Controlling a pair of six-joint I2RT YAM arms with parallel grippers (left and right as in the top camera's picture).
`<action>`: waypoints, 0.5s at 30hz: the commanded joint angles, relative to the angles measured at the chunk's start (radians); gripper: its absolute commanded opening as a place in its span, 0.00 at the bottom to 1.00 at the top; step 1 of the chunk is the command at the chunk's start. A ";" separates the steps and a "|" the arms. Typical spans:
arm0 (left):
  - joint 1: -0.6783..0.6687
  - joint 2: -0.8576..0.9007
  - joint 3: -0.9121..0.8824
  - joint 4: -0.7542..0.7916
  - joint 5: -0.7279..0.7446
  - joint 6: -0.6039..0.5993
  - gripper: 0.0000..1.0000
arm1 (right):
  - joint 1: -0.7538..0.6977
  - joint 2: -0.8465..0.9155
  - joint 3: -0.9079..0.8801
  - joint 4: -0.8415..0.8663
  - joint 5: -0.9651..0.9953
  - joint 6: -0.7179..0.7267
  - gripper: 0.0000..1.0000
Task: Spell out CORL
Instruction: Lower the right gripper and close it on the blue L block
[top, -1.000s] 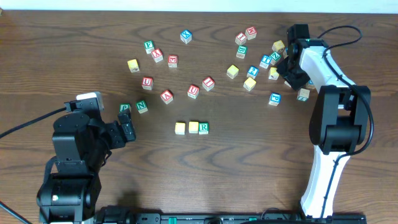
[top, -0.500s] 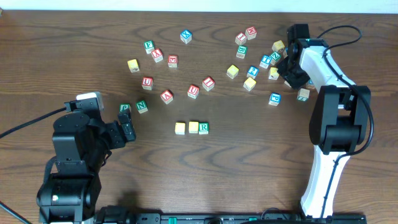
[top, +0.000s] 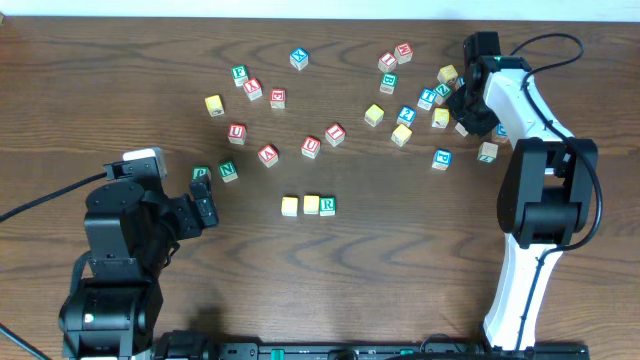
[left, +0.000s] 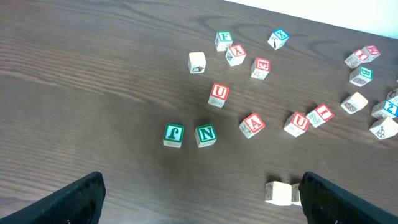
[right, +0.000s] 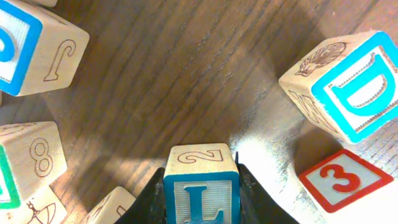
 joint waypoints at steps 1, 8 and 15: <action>0.005 -0.003 0.024 0.000 -0.009 0.009 0.98 | -0.007 0.016 0.020 -0.003 0.007 -0.005 0.17; 0.005 -0.003 0.024 0.000 -0.009 0.009 0.98 | -0.004 0.016 0.020 -0.010 0.002 -0.006 0.12; 0.005 -0.003 0.024 0.000 -0.009 0.009 0.98 | 0.002 -0.005 0.021 -0.020 -0.038 -0.051 0.10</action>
